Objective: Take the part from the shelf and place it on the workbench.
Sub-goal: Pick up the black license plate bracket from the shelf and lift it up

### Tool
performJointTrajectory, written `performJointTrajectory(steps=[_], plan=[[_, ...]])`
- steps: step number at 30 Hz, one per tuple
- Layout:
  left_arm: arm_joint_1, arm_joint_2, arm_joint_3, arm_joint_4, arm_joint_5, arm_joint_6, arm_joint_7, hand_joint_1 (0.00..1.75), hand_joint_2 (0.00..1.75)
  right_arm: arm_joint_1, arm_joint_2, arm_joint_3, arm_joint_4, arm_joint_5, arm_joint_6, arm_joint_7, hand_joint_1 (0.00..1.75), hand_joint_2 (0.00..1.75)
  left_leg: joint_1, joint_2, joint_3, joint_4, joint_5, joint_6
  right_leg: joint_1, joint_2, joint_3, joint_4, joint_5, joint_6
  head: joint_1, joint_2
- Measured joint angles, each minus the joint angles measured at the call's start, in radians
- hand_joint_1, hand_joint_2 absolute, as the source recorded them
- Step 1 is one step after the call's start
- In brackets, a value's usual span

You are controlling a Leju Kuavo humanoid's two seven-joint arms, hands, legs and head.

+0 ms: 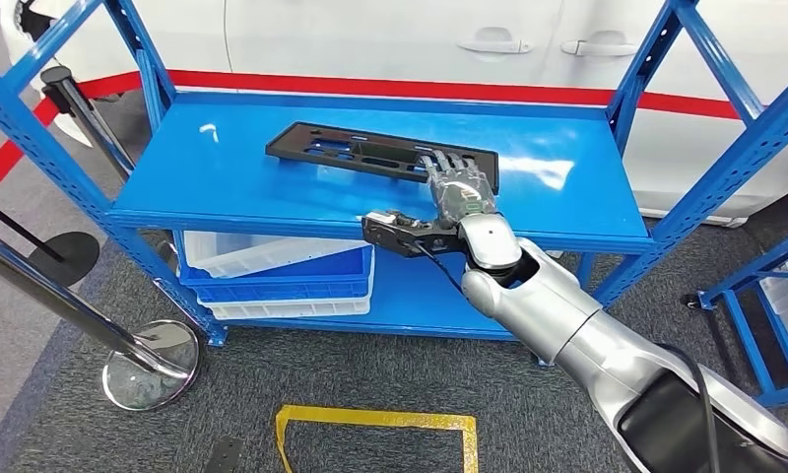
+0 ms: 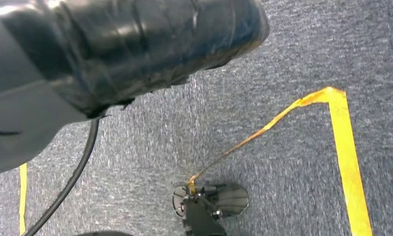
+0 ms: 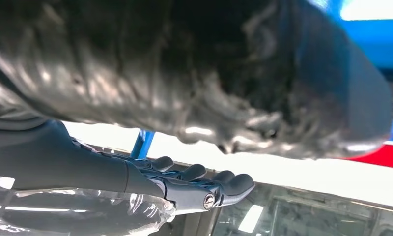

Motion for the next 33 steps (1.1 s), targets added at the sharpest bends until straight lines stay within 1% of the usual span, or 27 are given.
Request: performJointTrajectory(steps=[1, 3, 4, 5, 6, 7, 8, 9, 10, 11, 14, 15, 16, 17, 19, 20, 21, 22, 23, 24, 25, 26, 27, 30, 31, 32, 33], plan=[[0.0, 0.0, 0.0, 0.0, 0.0, 0.0, 0.0, 0.0, 0.0, -0.001, 0.0, 0.0, 0.0, 0.0, 0.0, 0.0, 0.0, 0.0, 0.002, 0.001, 0.004, -0.005, 0.001, 0.005, -0.001, -0.001, -0.019, 0.043, -0.024, 0.004, 0.001, 0.0], [-0.001, 0.001, 0.0, 0.0, 0.0, 0.0, 0.0, 0.0, 0.0, 0.001, 0.0, 0.0, 0.0, 0.0, 0.0, 0.0, 0.0, 0.0, 0.002, 0.001, 0.006, -0.005, 0.0, 0.01, -0.006, -0.003, -0.082, 0.172, -0.082, 0.011, 0.002, 0.0], [-0.001, 0.001, 0.0, 0.0, 0.0, 0.0, 0.0, 0.0, 0.0, 0.004, 0.0, 0.0, 0.0, 0.0, 0.0, 0.0, 0.0, 0.0, 0.002, 0.001, 0.006, -0.004, -0.002, 0.011, -0.008, -0.003, -0.111, 0.227, -0.097, 0.013, 0.003, 0.0], [-0.001, 0.001, 0.0, 0.0, 0.0, 0.0, 0.0, 0.0, 0.0, 0.007, 0.0, 0.0, 0.0, 0.001, 0.0, 0.0, 0.0, 0.44, 0.002, 0.001, 0.006, -0.003, -0.003, 0.011, -0.011, -0.004, -0.127, 0.252, -0.095, 0.015, 0.003, 0.0], [0.0, 0.001, 0.0, 0.0, 0.0, 0.0, 0.0, 0.0, 0.0, 0.009, 0.0, 0.0, 0.0, 0.003, -0.001, -0.001, 0.0, 0.87, 0.002, 0.001, 0.007, 0.0, -0.006, 0.011, -0.013, -0.004, -0.124, 0.239, -0.075, 0.016, 0.003, 0.0], [0.001, 0.001, 0.0, 0.0, 0.0, 0.001, 0.0, 0.0, 0.0, 0.009, 0.0, 0.0, 0.0, 0.005, -0.003, -0.004, 0.0, 1.31, 0.002, 0.0, 0.009, 0.003, -0.01, 0.009, -0.015, -0.005, -0.101, 0.188, -0.04, 0.015, 0.003, 0.0], [0.001, 0.001, 0.0, 0.0, 0.0, 0.001, -0.001, 0.0, 0.0, 0.008, 0.0, 0.0, -0.001, 0.007, -0.006, -0.009, 0.0, 1.75, 0.003, 0.0, 0.011, 0.006, -0.015, 0.006, -0.015, -0.008, -0.07, 0.118, -0.007, 0.014, 0.003, 0.0], [0.001, 0.001, 0.0, 0.0, -0.001, 0.002, -0.002, 0.0, 0.0, 0.007, 0.0, 0.0, -0.002, 0.009, -0.008, -0.017, 0.0, 1.75, 0.001, 0.0, 0.011, 0.011, -0.02, 0.001, -0.013, -0.009, -0.038, 0.053, 0.016, 0.011, 0.003, 0.0], [0.0, 0.001, 0.0, 0.0, -0.002, 0.002, -0.003, 0.0, 0.0, 0.005, 0.0, 0.0, -0.006, 0.01, -0.01, -0.028, 0.0, 1.75, 0.0, 0.0, 0.011, 0.013, -0.024, -0.004, -0.011, -0.011, -0.016, 0.008, 0.026, 0.008, 0.002, 0.0], [-0.001, 0.001, -0.001, 0.0, -0.002, 0.002, -0.003, 0.0, 0.0, 0.005, 0.001, 0.0, -0.01, 0.013, -0.009, -0.04, 0.0, 1.75, -0.001, 0.0, 0.01, 0.014, -0.026, -0.009, -0.009, -0.011, -0.005, -0.014, 0.025, 0.004, 0.002, 0.0], [-0.002, 0.001, -0.002, 0.0, -0.008, -0.003, -0.003, 0.0, 0.0, 0.003, 0.002, 0.003, -0.021, 0.033, 0.01, -0.066, 0.0, 1.75, 0.0, 0.002, 0.015, 0.012, -0.033, -0.025, -0.007, -0.008, 0.004, -0.022, 0.019, -0.012, 0.001, 0.0], [-0.003, 0.001, -0.002, 0.0, -0.01, -0.006, -0.003, 0.0, 0.0, 0.001, 0.003, 0.005, -0.026, 0.043, 0.016, -0.07, 0.0, 1.75, 0.001, 0.002, 0.011, 0.026, -0.042, -0.029, -0.008, -0.008, 0.01, -0.026, 0.018, -0.019, 0.0, 0.0], [-0.004, 0.001, -0.003, 0.0, -0.011, -0.009, -0.003, 0.0, 0.0, -0.003, 0.006, 0.007, -0.031, 0.053, 0.023, -0.073, 0.0, 1.75, 0.002, 0.002, -0.002, 0.056, -0.058, -0.033, -0.01, -0.008, 0.017, -0.029, 0.016, -0.025, 0.0, 0.0], [-0.004, 0.001, -0.005, 0.0, -0.012, -0.011, -0.002, 0.0, 0.0, -0.006, 0.01, 0.008, -0.036, 0.062, 0.028, -0.077, 0.0, 1.75, 0.003, 0.001, -0.028, 0.107, -0.08, -0.036, -0.01, -0.009, 0.023, -0.031, 0.013, -0.03, -0.001, 0.0], [-0.005, 0.001, -0.011, 0.0, -0.014, -0.013, -0.002, 0.0, 0.0, -0.01, 0.018, 0.012, -0.042, 0.076, 0.039, -0.088, 0.0, 1.75, 0.003, 0.001, -0.104, 0.237, -0.12, -0.039, -0.007, -0.008, 0.031, -0.031, 0.005, -0.037, -0.002, 0.0], [-0.004, 0.001, -0.014, 0.0, -0.015, -0.013, -0.001, 0.0, 0.0, -0.009, 0.022, 0.015, -0.045, 0.084, 0.044, -0.095, 0.0, 1.75, 0.003, 0.001, -0.136, 0.28, -0.123, -0.04, -0.005, -0.007, 0.036, -0.03, 0.0, -0.039, -0.002, 0.0], [-0.003, 0.001, -0.016, 0.0, -0.015, -0.013, -0.002, 0.0, 0.0, -0.009, 0.025, 0.02, -0.048, 0.092, 0.049, -0.101, 0.0, 1.75, 0.003, 0.001, -0.152, 0.289, -0.106, -0.039, -0.003, -0.005, 0.042, -0.029, -0.007, -0.039, -0.002, 0.0], [-0.002, 0.001, -0.018, 0.0, -0.015, -0.013, -0.002, 0.0, 0.0, -0.009, 0.028, 0.025, -0.052, 0.102, 0.053, -0.105, 0.0, 1.75, 0.002, 0.001, -0.147, 0.258, -0.071, -0.037, -0.001, -0.003, 0.051, -0.029, -0.013, -0.039, -0.002, 0.0], [-0.001, 0.002, -0.019, 0.0, -0.015, -0.013, -0.003, 0.0, 0.0, -0.009, 0.031, 0.029, -0.056, 0.114, 0.058, -0.107, 0.0, 1.75, 0.002, 0.001, -0.124, 0.194, -0.024, -0.033, 0.0, -0.002, 0.061, -0.029, -0.021, -0.037, -0.002, 0.0], [-0.001, 0.002, -0.021, 0.0, -0.014, -0.013, -0.003, 0.0, 0.0, -0.01, 0.033, 0.033, -0.06, 0.126, 0.063, -0.107, 0.0, 1.75, 0.0, 0.0, -0.097, 0.129, 0.009, -0.029, 0.0, -0.001, 0.07, -0.029, -0.028, -0.035, -0.002, 0.0], [-0.002, 0.002, -0.022, 0.0, -0.014, -0.013, -0.004, 0.0, 0.0, -0.012, 0.036, 0.037, -0.064, 0.138, 0.07, -0.105, 0.0, 1.75, -0.003, -0.001, -0.07, 0.07, 0.028, -0.024, 0.001, 0.0, 0.076, -0.029, -0.035, -0.031, -0.001, 0.0], [-0.004, 0.003, -0.024, 0.0, -0.014, -0.013, -0.004, 0.0, 0.0, -0.014, 0.037, 0.04, -0.067, 0.148, 0.076, -0.103, 0.0, 1.75, -0.006, -0.002, -0.052, 0.034, 0.033, -0.019, 0.002, 0.0, 0.08, -0.031, -0.04, -0.026, -0.001, 0.0], [-0.005, 0.003, -0.025, 0.0, -0.014, -0.013, -0.004, 0.0, 0.0, -0.015, 0.039, 0.043, -0.07, 0.157, 0.081, -0.101, 0.0, 1.75, -0.009, -0.003, -0.043, 0.019, 0.024, -0.015, 0.002, 0.0, 0.082, -0.032, -0.041, -0.022, 0.0, 0.0], [-0.005, 0.002, -0.027, 0.0, -0.014, -0.013, -0.005, 0.0, 0.0, -0.018, 0.042, 0.051, -0.076, 0.173, 0.091, -0.1, 0.0, 1.75, -0.007, -0.004, -0.02, 0.0, 0.011, 0.001, 0.002, -0.001, 0.086, -0.017, -0.046, -0.008, 0.001, 0.0], [-0.005, 0.002, -0.027, 0.0, -0.014, -0.013, -0.005, 0.0, 0.0, -0.021, 0.043, 0.053, -0.078, 0.175, 0.097, -0.101, 0.0, 1.75, -0.005, -0.005, -0.009, -0.003, 0.006, 0.008, 0.001, -0.002, 0.073, 0.011, -0.054, -0.003, 0.002, 0.0], [-0.006, 0.002, -0.027, 0.0, -0.014, -0.013, -0.005, 0.0, 0.0, -0.024, 0.044, 0.055, -0.08, 0.176, 0.104, -0.103, 0.0, 1.75, -0.004, -0.005, 0.002, -0.005, 0.001, 0.013, -0.001, -0.004, 0.047, 0.059, -0.067, 0.001, 0.002, 0.0], [-0.007, 0.003, -0.027, 0.0, -0.014, -0.013, -0.006, 0.0, 0.0, -0.026, 0.045, 0.056, -0.081, 0.176, 0.113, -0.105, 0.0, 1.75, -0.004, -0.005, 0.012, -0.006, -0.006, 0.017, -0.003, -0.005, 0.008, 0.124, -0.084, 0.005, 0.002, 0.0]])
